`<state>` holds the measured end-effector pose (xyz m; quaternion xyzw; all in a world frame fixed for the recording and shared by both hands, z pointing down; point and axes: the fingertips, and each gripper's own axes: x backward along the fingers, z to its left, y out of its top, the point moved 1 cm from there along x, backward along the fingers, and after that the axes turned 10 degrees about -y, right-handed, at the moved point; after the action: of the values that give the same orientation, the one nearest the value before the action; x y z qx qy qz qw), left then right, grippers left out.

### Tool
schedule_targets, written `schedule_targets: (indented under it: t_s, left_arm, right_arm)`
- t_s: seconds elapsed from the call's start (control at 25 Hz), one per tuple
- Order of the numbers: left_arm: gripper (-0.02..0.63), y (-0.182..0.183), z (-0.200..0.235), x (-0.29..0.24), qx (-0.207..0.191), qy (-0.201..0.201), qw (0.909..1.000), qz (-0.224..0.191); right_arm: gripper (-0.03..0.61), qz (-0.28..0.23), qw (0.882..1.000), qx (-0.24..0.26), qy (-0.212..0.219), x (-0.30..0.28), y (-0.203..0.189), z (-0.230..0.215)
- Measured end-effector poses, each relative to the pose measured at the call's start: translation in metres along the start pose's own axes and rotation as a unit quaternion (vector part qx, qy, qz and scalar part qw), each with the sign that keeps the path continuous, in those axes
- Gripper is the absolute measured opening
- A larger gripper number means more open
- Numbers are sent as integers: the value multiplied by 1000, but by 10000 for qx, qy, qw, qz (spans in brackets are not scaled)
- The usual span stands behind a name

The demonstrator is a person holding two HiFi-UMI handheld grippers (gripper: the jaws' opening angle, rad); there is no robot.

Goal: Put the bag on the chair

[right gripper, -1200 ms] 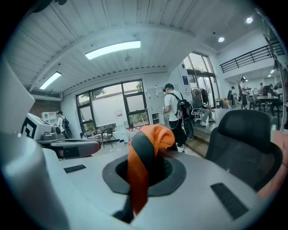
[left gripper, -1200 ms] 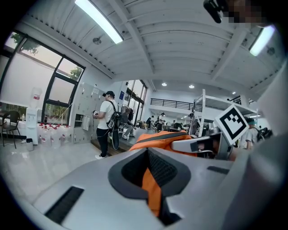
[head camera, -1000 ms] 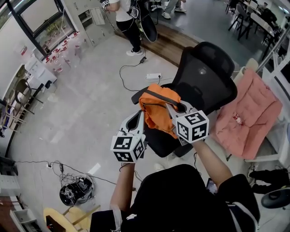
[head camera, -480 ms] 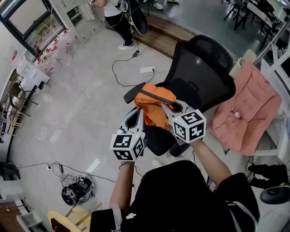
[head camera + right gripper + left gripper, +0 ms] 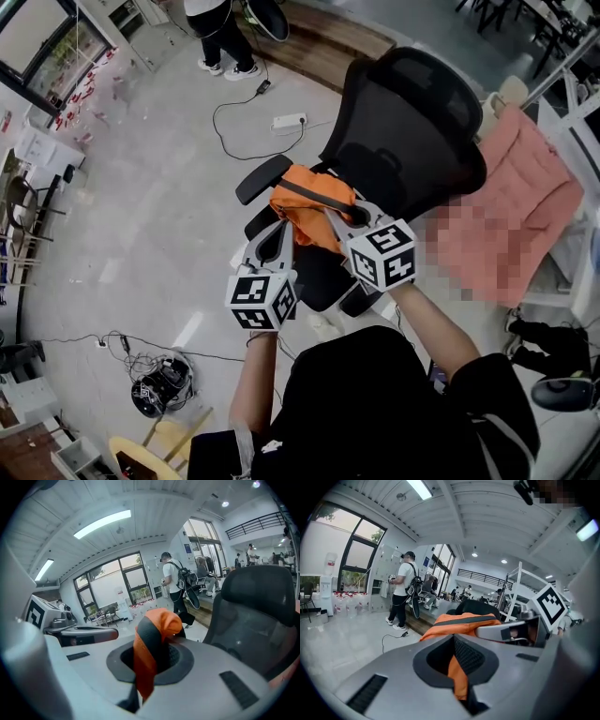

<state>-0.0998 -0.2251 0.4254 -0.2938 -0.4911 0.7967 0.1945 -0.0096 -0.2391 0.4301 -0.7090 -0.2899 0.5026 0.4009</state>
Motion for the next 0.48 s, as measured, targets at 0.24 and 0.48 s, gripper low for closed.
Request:
schedule_targets:
  t_s: [0.24, 0.48]
  left_arm:
    - [8, -17, 0, -22, 175, -47, 9995, 262]
    - [8, -32, 9, -46, 309, -34, 9985, 460]
  right_arm:
    - [9, 196, 9996, -181, -40, -7, -14, -19]
    - [9, 435, 9986, -286, -37, -25, -33, -39]
